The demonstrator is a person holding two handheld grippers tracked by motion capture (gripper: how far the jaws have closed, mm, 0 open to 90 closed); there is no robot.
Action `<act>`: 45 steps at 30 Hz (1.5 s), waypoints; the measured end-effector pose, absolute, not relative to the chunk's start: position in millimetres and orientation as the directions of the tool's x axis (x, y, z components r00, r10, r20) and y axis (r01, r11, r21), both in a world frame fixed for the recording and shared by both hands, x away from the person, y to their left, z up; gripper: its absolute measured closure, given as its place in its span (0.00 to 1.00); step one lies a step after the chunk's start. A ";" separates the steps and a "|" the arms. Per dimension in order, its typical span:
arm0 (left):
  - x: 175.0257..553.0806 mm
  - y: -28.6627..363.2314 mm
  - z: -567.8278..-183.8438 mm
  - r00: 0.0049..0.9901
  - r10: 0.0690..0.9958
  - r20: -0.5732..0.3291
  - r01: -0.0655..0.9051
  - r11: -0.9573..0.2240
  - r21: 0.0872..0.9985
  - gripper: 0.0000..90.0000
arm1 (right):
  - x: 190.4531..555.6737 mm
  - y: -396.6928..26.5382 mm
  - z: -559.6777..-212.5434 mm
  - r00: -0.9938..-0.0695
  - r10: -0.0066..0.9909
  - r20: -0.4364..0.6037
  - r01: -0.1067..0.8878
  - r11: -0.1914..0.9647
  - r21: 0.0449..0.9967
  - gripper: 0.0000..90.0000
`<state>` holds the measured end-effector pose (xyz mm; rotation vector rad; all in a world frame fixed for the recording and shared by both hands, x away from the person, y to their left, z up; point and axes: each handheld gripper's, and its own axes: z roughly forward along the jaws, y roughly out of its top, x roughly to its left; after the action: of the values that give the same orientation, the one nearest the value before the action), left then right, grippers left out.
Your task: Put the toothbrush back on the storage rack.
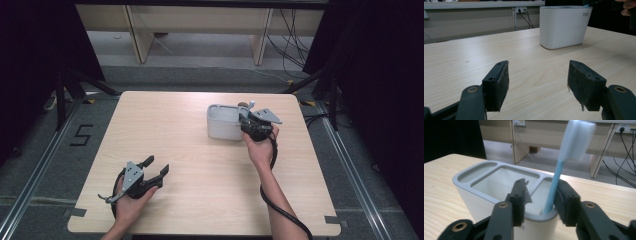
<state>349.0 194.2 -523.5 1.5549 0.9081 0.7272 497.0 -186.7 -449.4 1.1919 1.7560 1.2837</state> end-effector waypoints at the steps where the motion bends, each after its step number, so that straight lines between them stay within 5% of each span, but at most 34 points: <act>1: 348.9 194.2 -523.5 0.511 0.859 -0.027 0.161 -0.065 0.985 0.37 | 495.5 -186.4 -450.1 -0.365 0.931 0.026 0.305 0.093 0.948 0.66; 20: 348.9 194.8 -523.5 0.504 0.863 -0.042 0.170 -0.051 0.984 0.37 | 480.8 -198.3 -446.8 -0.346 0.938 -0.003 0.325 0.123 0.938 0.50; 45: 347.5 194.2 -523.6 0.507 0.861 -0.035 0.164 -0.057 0.985 0.36 | 428.0 -195.4 -449.3 -0.465 0.881 -0.084 0.361 0.275 0.891 0.42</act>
<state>347.5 194.2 -523.6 1.5484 0.9150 0.7243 428.0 -195.4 -449.3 1.1137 1.9608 1.1439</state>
